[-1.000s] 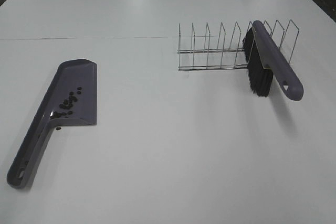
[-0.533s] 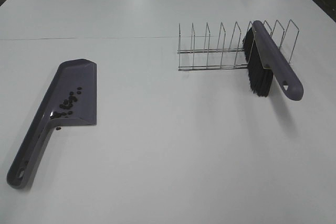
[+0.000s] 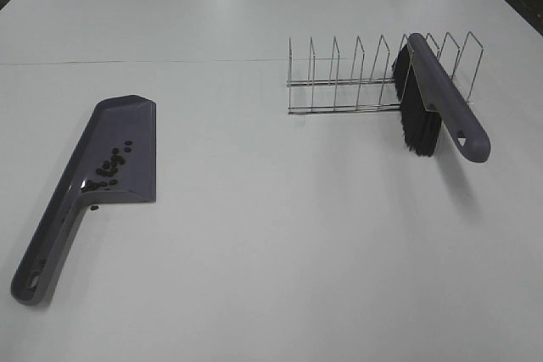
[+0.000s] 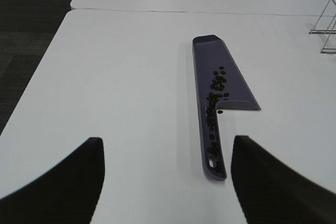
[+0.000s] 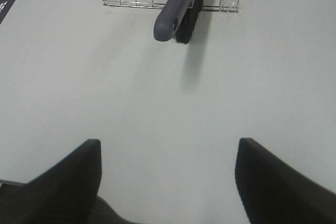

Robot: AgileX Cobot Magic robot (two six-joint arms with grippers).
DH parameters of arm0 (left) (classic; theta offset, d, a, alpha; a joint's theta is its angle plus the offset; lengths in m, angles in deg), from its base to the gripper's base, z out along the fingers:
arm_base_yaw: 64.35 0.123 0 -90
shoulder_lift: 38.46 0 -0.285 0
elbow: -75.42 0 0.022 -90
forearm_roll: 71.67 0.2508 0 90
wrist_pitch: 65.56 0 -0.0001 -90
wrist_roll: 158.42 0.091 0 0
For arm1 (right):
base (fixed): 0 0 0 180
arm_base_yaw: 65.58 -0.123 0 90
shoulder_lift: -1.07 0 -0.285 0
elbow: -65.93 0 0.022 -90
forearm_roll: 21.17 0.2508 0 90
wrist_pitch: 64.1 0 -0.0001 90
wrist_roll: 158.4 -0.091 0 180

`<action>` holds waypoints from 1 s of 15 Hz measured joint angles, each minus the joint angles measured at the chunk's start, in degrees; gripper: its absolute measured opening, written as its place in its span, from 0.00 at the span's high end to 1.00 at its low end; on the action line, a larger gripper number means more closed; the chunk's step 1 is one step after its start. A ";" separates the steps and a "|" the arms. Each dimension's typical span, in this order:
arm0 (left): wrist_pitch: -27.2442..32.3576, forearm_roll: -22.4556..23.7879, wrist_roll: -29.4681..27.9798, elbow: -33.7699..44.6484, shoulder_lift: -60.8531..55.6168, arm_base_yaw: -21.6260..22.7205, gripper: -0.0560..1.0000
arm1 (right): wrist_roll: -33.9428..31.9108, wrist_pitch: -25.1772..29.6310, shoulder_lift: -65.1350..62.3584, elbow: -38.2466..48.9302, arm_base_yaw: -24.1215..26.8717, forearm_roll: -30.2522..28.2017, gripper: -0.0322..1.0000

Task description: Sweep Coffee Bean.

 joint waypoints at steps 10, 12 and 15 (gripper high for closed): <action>0.00 0.00 -0.06 0.00 0.00 0.00 0.36 | -0.06 0.00 0.00 0.00 0.00 -0.11 0.36; 0.00 0.00 -0.06 0.00 0.00 0.00 0.36 | -0.06 -0.06 0.00 0.00 0.00 -0.17 0.36; 0.00 0.00 -0.06 0.00 0.00 0.00 0.36 | -0.06 -0.06 0.00 0.00 0.00 -0.17 0.36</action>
